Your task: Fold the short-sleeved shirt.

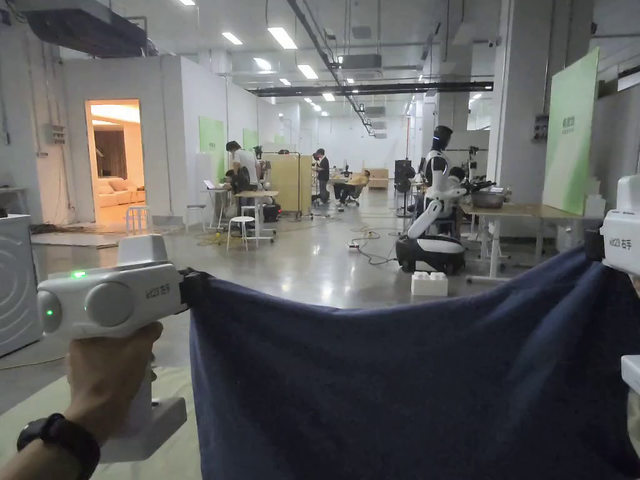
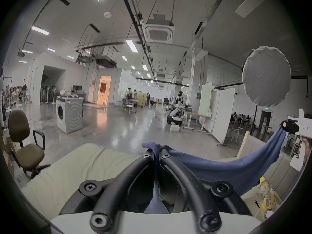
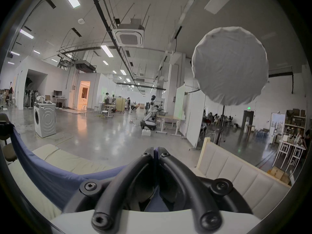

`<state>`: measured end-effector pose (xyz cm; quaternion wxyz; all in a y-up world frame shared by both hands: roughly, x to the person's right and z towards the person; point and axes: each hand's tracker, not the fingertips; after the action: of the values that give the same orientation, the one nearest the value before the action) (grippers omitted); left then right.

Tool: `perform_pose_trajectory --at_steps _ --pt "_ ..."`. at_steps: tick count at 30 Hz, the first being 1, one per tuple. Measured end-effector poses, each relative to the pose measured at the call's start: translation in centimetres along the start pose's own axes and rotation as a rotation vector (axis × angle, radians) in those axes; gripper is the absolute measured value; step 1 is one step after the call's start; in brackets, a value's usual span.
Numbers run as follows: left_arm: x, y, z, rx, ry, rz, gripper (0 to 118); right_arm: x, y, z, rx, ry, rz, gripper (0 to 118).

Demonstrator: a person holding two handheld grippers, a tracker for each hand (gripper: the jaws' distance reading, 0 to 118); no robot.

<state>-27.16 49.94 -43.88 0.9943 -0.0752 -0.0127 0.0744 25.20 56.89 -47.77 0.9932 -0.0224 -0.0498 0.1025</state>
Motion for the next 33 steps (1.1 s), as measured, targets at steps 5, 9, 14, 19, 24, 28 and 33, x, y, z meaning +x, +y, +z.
perform_pose_trajectory --at_steps 5,9,14,19,24,28,33 --pt "-0.6 -7.1 1.1 -0.096 -0.024 0.035 4 -1.6 -8.8 5.8 -0.105 0.056 -0.079 4" --pt "-1.1 -11.6 4.9 -0.087 -0.054 0.007 4 -1.5 -14.2 11.5 -0.173 0.097 -0.133 4" --pt "-3.0 -19.8 12.7 -0.144 -0.068 0.036 4 -0.4 -21.0 19.2 -0.229 0.111 -0.132 4" --pt "-4.6 -26.6 20.7 -0.200 -0.079 0.045 4 0.8 -28.0 27.4 -0.266 0.114 -0.125 4" --pt "-5.8 -31.9 27.2 -0.291 -0.040 0.133 4 0.6 -33.6 34.3 -0.362 0.128 -0.118 4" --pt "-6.5 -33.9 30.4 -0.318 -0.032 0.156 4 0.6 -36.9 38.1 -0.450 0.153 -0.166 4" --pt "-6.7 -36.5 32.3 -0.379 -0.052 0.118 4 0.5 -40.0 40.5 -0.528 0.154 -0.142 4"
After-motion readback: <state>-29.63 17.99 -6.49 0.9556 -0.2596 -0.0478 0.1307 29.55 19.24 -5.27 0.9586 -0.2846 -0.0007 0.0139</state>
